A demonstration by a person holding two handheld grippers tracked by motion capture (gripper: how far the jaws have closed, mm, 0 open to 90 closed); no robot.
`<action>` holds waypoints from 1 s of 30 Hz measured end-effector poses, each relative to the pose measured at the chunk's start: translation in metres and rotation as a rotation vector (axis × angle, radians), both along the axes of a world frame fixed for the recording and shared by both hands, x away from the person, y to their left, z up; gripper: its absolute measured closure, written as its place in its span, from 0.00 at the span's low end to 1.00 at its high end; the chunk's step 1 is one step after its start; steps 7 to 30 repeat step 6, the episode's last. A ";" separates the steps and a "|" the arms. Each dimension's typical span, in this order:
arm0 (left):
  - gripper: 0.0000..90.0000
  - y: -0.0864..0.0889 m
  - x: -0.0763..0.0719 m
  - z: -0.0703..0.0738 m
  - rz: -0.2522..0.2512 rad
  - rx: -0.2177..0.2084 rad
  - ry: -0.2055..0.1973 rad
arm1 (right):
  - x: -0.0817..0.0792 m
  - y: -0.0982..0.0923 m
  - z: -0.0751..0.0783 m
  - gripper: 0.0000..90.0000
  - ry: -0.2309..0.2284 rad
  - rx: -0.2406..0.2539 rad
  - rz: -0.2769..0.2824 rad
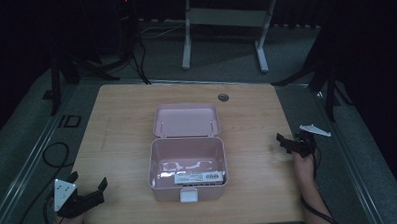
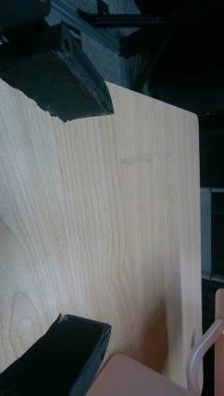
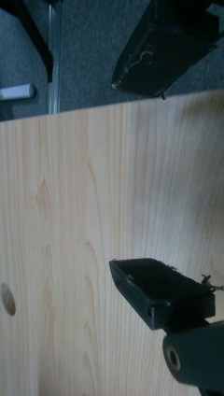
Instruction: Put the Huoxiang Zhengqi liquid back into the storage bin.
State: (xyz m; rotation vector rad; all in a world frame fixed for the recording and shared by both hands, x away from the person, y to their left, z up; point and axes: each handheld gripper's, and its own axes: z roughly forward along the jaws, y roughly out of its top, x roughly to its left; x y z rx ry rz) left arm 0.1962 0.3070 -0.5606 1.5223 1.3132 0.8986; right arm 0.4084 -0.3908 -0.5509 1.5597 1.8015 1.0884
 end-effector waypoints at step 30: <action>0.00 0.000 0.000 0.000 -0.001 0.000 -0.001 | 0.000 0.000 -0.001 0.13 0.013 -0.006 -0.012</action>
